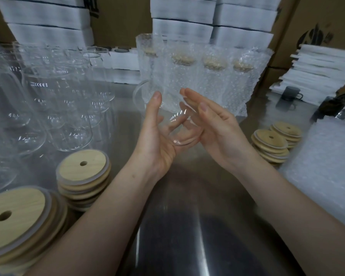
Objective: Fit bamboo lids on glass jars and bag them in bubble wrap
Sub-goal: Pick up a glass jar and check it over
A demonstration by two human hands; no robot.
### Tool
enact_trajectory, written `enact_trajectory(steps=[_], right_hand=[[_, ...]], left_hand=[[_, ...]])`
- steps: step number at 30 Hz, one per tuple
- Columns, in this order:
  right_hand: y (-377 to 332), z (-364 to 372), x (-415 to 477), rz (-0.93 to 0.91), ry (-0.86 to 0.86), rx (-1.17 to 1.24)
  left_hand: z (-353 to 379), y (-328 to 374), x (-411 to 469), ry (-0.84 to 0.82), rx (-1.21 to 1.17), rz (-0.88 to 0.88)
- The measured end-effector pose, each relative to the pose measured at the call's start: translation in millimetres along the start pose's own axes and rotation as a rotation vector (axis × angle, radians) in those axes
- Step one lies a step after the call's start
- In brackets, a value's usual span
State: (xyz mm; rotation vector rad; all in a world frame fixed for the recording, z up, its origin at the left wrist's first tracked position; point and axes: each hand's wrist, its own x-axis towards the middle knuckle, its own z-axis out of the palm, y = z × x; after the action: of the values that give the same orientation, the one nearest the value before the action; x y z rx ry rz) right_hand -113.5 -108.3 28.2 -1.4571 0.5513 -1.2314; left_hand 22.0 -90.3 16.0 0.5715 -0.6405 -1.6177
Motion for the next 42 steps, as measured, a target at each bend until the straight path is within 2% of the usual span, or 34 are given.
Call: enact_trajectory(steps=[5, 9, 22, 32, 37, 42], right_hand=[[-1.7, -12.9, 1.6, 0.065, -0.179, 0.011], [-3.8, -14.5, 2.2, 0.03, -0.206, -0.059], [3.3, 3.7, -5.1, -0.261, -0.015, -0.494], [6.6, 16.6, -6.3, -0.352, 0.222, -0.562], [9.0, 14.1, -4.6, -0.329, 0.27, -0.596], [13.6, 11.1, -3.1, -0.43, 0.335, -0.654]], left_hand=[[0.0, 4.3, -3.8, 0.0, -0.104, -0.039], [0.3, 5.1, -3.3, 0.007, -0.189, -0.026], [-0.5, -4.0, 6.8, -0.076, -0.294, -0.004], [5.8, -15.6, 1.5, -0.182, -0.185, -0.055], [5.6, -15.5, 1.7, -0.163, -0.147, -0.03], [3.7, -14.0, 1.4, -0.144, -0.02, -0.018]])
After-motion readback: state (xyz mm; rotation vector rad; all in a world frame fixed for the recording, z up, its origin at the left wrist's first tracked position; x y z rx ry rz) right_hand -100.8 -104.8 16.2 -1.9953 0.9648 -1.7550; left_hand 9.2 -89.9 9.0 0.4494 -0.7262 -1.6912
